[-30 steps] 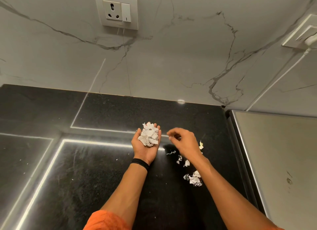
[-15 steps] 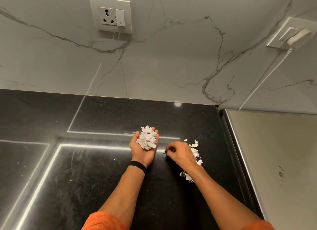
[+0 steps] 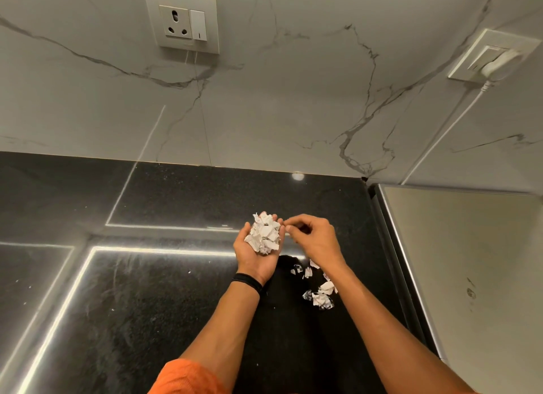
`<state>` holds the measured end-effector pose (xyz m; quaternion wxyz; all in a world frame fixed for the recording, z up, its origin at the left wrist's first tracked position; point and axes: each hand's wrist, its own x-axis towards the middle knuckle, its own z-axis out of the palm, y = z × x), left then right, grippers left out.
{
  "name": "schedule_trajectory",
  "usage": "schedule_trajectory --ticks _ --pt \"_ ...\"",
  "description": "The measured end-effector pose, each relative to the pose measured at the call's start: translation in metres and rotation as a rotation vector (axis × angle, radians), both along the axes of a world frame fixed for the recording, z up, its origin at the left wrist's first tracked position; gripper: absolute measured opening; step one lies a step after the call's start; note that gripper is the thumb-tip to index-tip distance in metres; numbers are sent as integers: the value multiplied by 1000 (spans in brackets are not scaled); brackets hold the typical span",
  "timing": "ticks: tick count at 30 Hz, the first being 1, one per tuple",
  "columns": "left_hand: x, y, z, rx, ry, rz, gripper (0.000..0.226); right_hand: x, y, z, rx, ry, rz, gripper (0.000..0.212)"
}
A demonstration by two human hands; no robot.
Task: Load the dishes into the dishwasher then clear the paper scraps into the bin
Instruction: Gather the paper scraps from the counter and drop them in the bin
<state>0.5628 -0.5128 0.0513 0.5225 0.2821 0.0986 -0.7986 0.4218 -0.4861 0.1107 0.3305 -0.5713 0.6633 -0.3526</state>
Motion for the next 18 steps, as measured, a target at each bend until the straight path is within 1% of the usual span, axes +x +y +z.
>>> schedule_trajectory --ticks 2,3,5,7,8,9,11,13,16,18 --pt "3 -1 -1 10 1 13 53 -12 5 -8 70 110 37 14" --pt "4 -1 -2 14 5 17 53 -16 8 -12 125 196 90 14" --pt "6 -1 -4 21 15 22 53 -18 17 -20 216 418 243 23" --pt "6 -2 -6 22 19 22 52 -16 25 -30 234 632 374 31" --pt "6 -1 -6 24 19 24 51 -13 30 -35 213 697 412 31" --pt "6 -1 -7 26 16 26 50 -10 35 -40 179 716 428 28" --pt "6 -1 -8 27 11 27 49 -4 44 -48 105 688 428 21" --pt "6 0 -8 31 9 30 49 1 50 -55 47 683 435 21" --pt "5 2 -10 32 -1 22 49 2 51 -57 59 687 421 19" --pt "4 3 -10 29 -11 11 50 1 48 -55 94 627 324 16"
